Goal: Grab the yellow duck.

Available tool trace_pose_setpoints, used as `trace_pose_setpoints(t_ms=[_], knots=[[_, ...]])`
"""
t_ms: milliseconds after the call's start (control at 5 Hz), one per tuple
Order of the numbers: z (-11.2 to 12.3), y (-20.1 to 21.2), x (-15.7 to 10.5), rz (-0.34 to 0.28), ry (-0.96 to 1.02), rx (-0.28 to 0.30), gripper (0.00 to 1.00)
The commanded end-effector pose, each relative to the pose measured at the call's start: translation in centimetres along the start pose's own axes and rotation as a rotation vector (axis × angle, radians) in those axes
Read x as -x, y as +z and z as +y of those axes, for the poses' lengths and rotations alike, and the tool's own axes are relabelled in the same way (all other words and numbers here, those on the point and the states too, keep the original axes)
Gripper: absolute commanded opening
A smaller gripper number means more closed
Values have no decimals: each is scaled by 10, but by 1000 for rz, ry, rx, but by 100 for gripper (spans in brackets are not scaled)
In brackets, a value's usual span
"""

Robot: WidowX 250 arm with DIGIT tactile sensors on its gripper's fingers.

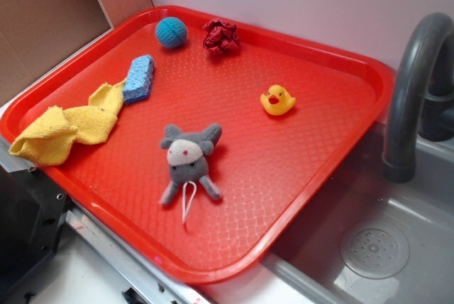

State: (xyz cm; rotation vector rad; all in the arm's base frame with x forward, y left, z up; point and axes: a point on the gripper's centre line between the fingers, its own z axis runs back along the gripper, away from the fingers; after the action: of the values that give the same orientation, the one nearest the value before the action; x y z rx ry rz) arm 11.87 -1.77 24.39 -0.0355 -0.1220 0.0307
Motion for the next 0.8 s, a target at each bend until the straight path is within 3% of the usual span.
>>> trace_pose_setpoints(t_ms=[0,400,600], knots=[[0,0,0,0,0,0,100],[-11,-29,-32,-115,-160,-20,100],[-20,-46,-53,-177,-194,-126,100]])
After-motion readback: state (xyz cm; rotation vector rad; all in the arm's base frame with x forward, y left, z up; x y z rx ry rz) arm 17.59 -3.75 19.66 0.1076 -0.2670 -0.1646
